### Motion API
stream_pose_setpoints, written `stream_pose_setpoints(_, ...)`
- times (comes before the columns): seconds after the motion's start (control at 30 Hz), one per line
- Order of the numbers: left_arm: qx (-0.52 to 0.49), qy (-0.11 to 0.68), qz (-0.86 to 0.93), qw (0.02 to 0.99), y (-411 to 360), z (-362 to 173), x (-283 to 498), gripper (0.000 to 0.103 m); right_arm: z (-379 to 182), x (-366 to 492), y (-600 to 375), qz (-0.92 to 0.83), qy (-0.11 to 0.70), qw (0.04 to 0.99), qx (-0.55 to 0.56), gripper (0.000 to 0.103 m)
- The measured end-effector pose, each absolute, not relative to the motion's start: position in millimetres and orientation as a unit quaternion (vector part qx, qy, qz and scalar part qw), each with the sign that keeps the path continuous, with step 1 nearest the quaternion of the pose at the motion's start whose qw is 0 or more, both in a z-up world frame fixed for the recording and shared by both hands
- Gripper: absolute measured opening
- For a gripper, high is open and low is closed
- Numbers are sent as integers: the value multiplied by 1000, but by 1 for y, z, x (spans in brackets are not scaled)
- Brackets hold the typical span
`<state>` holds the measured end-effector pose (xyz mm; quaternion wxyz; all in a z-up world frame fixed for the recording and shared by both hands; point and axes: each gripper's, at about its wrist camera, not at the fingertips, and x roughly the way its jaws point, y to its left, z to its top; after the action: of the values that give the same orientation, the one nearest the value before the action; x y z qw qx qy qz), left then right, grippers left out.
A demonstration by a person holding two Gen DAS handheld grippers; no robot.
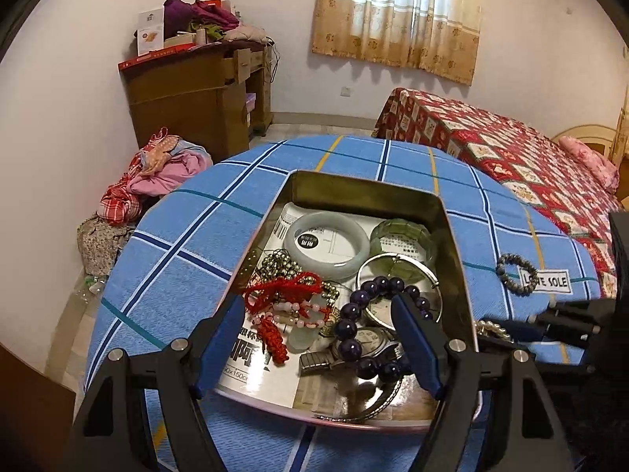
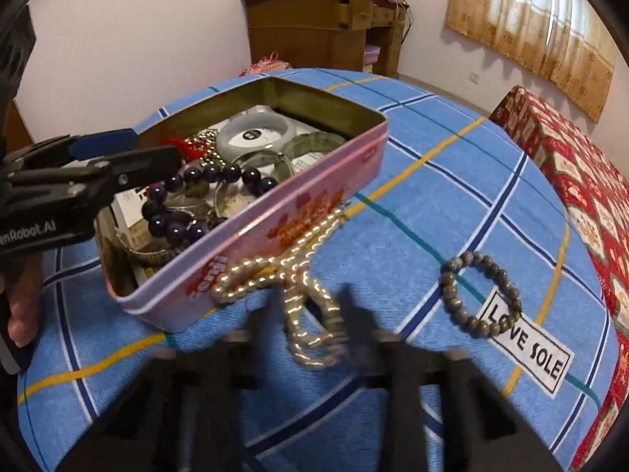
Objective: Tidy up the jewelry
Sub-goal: 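Grasp the pearl necklace with the right tool while the left moves to the grey bracelet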
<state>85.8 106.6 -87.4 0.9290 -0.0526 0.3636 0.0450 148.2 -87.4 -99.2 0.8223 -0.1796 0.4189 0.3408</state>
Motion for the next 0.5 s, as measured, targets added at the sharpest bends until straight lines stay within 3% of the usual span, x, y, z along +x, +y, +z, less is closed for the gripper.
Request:
stream_pose_setpoints(0.17, -53, 358, 33, 932, 97, -77, 90, 77, -87, 137, -99, 332, 389, 844, -161, 9)
stream_pose_setpoints(0.5, -35, 351, -4, 936, 48, -52, 113, 77, -39, 139, -165, 279, 327, 900, -70, 8)
